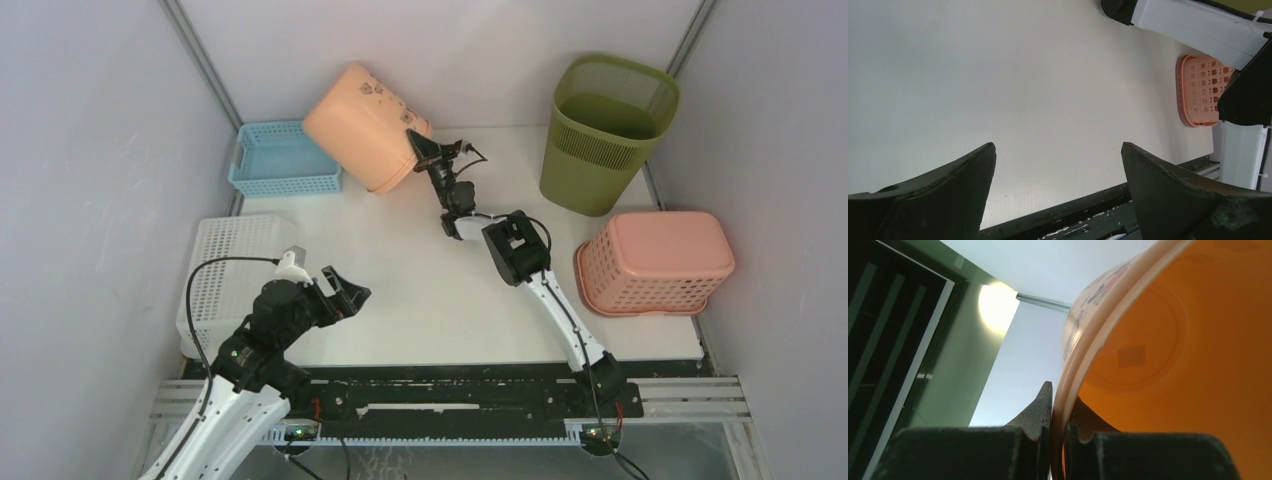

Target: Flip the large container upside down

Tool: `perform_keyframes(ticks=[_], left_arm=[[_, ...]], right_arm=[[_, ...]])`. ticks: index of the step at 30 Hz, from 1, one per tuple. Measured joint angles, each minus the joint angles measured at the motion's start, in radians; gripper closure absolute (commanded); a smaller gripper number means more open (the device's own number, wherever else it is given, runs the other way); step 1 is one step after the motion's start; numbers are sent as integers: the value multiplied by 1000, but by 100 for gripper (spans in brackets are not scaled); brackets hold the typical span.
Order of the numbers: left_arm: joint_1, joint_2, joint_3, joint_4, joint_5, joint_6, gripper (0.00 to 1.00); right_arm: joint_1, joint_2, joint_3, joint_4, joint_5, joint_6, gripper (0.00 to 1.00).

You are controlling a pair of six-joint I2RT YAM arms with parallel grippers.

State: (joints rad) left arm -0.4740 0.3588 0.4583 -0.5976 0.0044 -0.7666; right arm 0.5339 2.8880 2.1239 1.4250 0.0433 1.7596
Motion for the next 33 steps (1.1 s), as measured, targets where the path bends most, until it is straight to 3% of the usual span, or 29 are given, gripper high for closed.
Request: perform_keyframes(ticks=[2, 3, 5, 11, 15, 24, 33], left_arm=[[0, -2, 0, 0, 0, 0, 0], [0, -3, 0, 0, 0, 0, 0], [0, -4, 0, 0, 0, 0, 0], [0, -4, 0, 0, 0, 0, 0], [0, -3, 0, 1, 0, 0, 0], [0, 9, 0, 5, 0, 0, 0], [0, 26, 0, 4, -1, 0, 0]], right_arm=[[4, -2, -31, 27, 5, 6, 79], [5, -9, -56, 41, 6, 11, 68], [4, -52, -163, 47, 3, 7, 55], [-9, -216, -500, 32, -17, -61, 42], [-24, -319, -632, 27, -41, -93, 1], [-50, -473, -900, 2, -69, -137, 0], [-50, -678, -1093, -369, -66, -186, 0]])
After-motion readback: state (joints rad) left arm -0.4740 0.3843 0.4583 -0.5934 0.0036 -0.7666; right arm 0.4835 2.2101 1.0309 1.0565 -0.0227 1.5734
